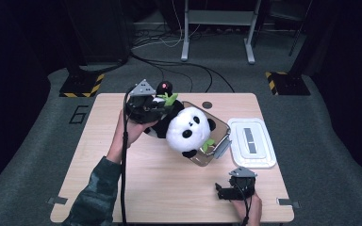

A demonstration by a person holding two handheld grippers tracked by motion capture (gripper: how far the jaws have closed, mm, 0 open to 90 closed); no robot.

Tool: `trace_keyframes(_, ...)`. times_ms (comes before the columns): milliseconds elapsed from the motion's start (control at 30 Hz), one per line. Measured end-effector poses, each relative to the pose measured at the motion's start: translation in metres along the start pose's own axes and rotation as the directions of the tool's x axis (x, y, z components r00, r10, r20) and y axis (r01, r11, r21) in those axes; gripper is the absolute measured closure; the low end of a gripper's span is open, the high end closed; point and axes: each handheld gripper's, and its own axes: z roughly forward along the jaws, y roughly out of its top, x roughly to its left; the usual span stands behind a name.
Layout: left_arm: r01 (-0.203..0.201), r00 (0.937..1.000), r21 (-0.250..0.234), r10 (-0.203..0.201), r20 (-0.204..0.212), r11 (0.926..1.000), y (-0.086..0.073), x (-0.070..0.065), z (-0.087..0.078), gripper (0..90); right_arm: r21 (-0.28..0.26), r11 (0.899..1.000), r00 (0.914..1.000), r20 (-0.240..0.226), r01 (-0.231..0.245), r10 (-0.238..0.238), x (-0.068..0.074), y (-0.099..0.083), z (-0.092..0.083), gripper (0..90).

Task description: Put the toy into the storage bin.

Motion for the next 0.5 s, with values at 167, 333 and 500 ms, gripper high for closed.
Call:
trace_keyframes(167,-0.009,0.9998,0.008,0.009,0.015,0.9999,0.007,0.000,0.014,74.6,-0.001,1.000,1.0000,0.001,0.001,-0.001,0.000,0.000,0.000,1.0)
trace_keyframes(333,-0.017,0.9993,0.016,0.016,0.033,0.9997,0.012,0.000,0.029,74.6,-0.001,1.000,1.0000,0.001,0.000,0.000,0.000,0.000,0.000,1.0)
trace_keyframes(500,-0.021,0.9988,0.037,0.019,0.045,0.9991,0.015,0.000,0.047,74.5,-0.001,1.000,1.0000,0.001,0.000,0.000,0.000,0.000,0.000,1.0)
